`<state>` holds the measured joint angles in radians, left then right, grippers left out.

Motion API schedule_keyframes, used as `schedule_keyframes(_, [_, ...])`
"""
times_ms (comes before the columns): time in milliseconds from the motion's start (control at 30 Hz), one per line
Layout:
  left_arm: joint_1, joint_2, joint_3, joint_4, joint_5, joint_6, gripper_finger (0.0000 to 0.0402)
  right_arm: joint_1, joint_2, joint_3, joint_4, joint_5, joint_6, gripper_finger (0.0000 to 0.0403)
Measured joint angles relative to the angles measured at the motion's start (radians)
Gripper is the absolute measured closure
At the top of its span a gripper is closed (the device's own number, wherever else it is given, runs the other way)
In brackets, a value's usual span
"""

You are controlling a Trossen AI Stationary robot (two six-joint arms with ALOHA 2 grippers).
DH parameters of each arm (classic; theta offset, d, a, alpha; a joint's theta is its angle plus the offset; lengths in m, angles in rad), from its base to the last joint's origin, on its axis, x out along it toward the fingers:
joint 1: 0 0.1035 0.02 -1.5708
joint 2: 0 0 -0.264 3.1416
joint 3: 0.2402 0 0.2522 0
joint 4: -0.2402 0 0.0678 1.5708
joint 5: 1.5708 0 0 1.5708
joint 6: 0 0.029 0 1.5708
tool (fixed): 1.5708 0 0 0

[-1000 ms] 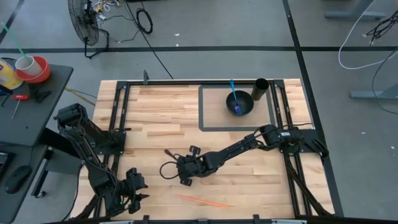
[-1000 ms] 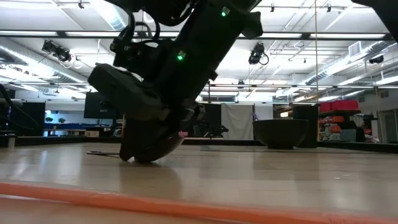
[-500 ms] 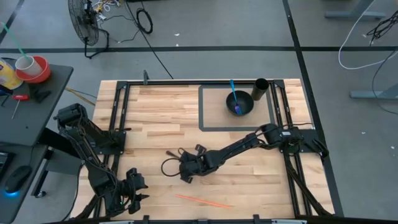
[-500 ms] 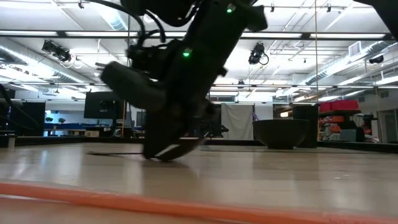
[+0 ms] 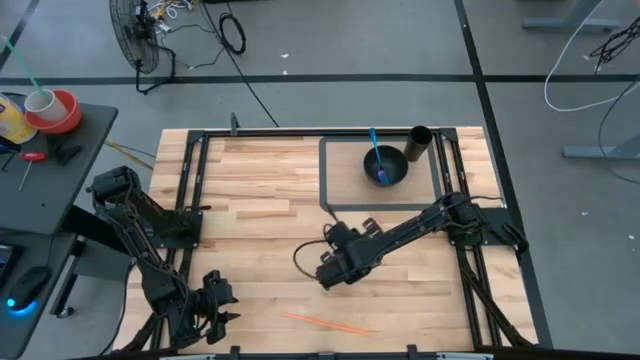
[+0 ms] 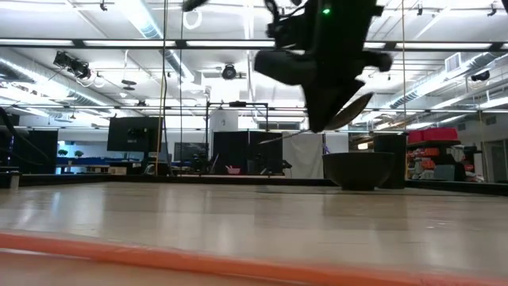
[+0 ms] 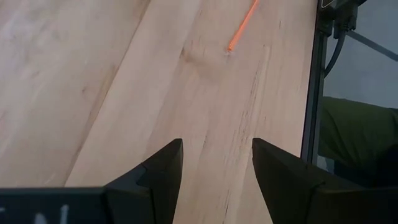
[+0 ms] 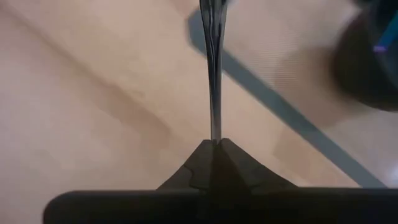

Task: Pick & Place Utensil
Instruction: Put the black spoon into the black bowl

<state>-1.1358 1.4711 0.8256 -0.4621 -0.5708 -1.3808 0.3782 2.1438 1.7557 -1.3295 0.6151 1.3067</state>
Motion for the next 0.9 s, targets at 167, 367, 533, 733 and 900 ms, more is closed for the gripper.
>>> schedule_keyframes(167, [0.0, 0.0, 0.0, 0.001, 0.0, 0.0, 0.0204, -0.004, -0.021, 0.001, -0.038, -0.022, 0.068, 0.0385])
schedule_keyframes(367, [0.0, 0.0, 0.0, 0.001, 0.0, 0.0, 0.0204, -0.011, -0.012, -0.081, 0.073, -0.231, 0.032, 0.0388])
schedule_keyframes(533, [0.0, 0.0, 0.0, 0.002, 0.0, 0.0, 0.0204, -0.005, -0.012, -0.216, 0.212, -0.388, 0.09, 0.0388])
schedule_keyframes(733, [0.0, 0.0, 0.0, 0.003, 0.0, 0.0, 0.0204, -0.008, -0.019, -0.27, 0.301, -0.452, 0.085, 0.0375])
schedule_keyframes(900, [0.0, 0.0, 0.0, 0.003, 0.0, 0.0, 0.0204, -0.026, -0.036, -0.274, 0.299, -0.477, 0.066, 0.0342])
